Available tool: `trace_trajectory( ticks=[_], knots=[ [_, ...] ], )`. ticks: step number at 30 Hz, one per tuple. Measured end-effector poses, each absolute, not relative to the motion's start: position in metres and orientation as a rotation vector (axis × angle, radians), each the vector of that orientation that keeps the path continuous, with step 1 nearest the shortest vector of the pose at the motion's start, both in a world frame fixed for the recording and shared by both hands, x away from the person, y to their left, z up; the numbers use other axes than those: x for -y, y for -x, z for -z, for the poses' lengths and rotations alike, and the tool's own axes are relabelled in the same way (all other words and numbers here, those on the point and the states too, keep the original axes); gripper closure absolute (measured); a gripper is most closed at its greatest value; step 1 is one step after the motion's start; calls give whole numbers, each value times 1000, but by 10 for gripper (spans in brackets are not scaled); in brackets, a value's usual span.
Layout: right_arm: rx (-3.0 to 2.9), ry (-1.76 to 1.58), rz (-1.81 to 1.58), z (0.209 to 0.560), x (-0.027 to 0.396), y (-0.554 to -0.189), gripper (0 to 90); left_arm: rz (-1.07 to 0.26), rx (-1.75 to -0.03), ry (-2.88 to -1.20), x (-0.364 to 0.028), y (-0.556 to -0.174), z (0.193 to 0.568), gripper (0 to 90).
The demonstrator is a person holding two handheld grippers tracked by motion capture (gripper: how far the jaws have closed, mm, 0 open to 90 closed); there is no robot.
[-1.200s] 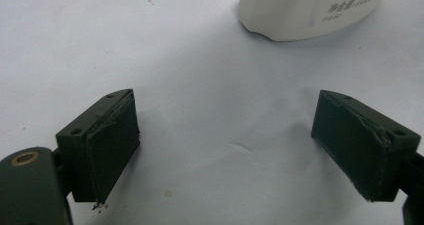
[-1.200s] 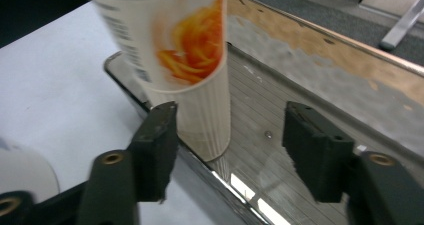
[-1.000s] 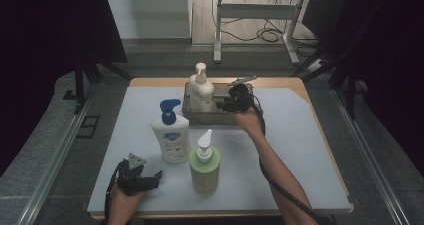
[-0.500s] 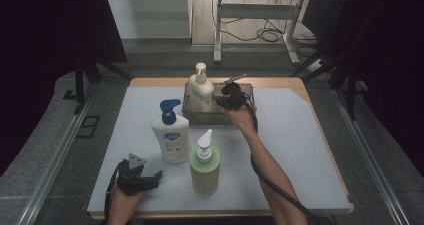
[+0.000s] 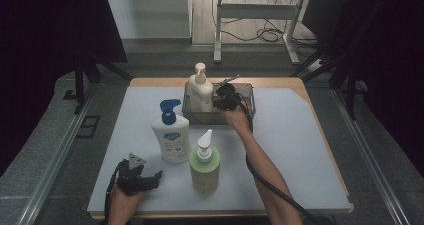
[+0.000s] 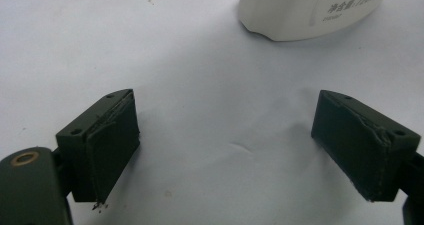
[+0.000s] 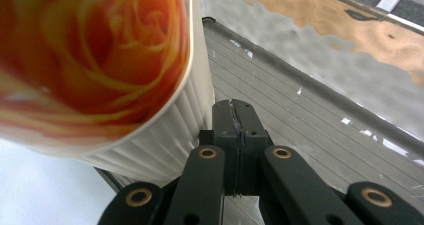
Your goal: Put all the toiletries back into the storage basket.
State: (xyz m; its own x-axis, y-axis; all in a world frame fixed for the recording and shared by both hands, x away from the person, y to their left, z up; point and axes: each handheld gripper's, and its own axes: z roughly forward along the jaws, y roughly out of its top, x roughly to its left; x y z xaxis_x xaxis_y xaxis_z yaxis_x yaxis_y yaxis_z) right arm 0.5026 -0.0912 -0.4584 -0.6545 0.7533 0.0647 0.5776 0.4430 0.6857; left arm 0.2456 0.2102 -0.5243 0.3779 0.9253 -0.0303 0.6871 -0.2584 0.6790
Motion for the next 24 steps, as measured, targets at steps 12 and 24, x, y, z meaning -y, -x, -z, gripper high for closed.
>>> trace_trajectory(
  ticks=[12, 24],
  knots=[
    [-2461, -1152, -1011, 460, 83, -502, 899, -506, -1383, -2033, -210, -246, 524, 113],
    [-2478, -1138, -1011, 465, 70, -501, 897, -506, -1383, -2033, -210, -246, 524, 113]
  ],
)
